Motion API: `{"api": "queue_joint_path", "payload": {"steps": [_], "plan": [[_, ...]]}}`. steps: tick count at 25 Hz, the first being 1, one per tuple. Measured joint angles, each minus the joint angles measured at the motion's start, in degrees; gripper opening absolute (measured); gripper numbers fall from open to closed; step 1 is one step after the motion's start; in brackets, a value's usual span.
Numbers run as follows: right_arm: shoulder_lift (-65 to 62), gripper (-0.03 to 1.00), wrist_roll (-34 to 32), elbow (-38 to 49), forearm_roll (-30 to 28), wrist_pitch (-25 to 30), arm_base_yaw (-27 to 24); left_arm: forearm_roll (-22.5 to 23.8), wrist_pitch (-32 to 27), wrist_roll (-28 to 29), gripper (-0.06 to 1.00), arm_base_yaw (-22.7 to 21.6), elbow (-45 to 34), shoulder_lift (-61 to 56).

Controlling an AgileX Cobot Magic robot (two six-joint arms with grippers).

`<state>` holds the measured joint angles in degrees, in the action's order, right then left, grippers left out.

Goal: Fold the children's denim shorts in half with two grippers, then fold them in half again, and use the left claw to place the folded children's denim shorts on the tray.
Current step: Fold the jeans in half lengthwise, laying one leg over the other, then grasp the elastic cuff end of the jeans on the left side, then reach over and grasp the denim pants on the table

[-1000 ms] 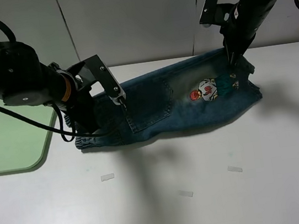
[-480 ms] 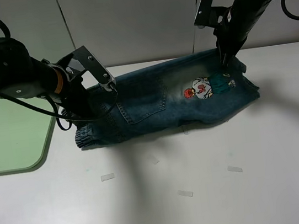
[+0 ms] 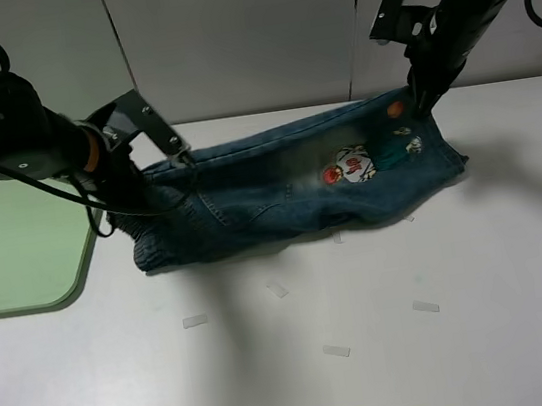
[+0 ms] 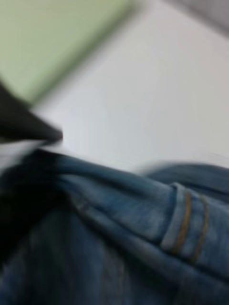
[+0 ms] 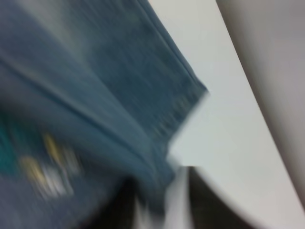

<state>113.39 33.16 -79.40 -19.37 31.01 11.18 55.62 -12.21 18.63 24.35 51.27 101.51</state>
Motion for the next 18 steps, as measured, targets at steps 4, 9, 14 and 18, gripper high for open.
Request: {"api": "queue_joint_path", "payload": {"steps": [4, 9, 14, 18], "plan": [[0.0, 0.61, -1.39, -0.06, 2.82, -0.73, -2.49, 0.0, -2.67, 0.14, 0.88, -0.67, -0.26, 0.0], [-0.1, 0.69, -1.71, -0.16, 3.89, -0.92, -2.56, 0.0, -1.77, 0.16, 0.98, -0.67, -0.26, 0.0], [-0.1, 0.69, -1.71, -0.16, 4.15, -0.97, -2.56, -0.64, 0.19, 0.16, 0.99, -0.67, -0.26, 0.0], [-0.1, 0.69, -1.71, -0.16, 4.95, -0.91, -2.56, -3.38, -2.33, 0.16, 0.99, -0.67, -0.26, -0.6]]}}
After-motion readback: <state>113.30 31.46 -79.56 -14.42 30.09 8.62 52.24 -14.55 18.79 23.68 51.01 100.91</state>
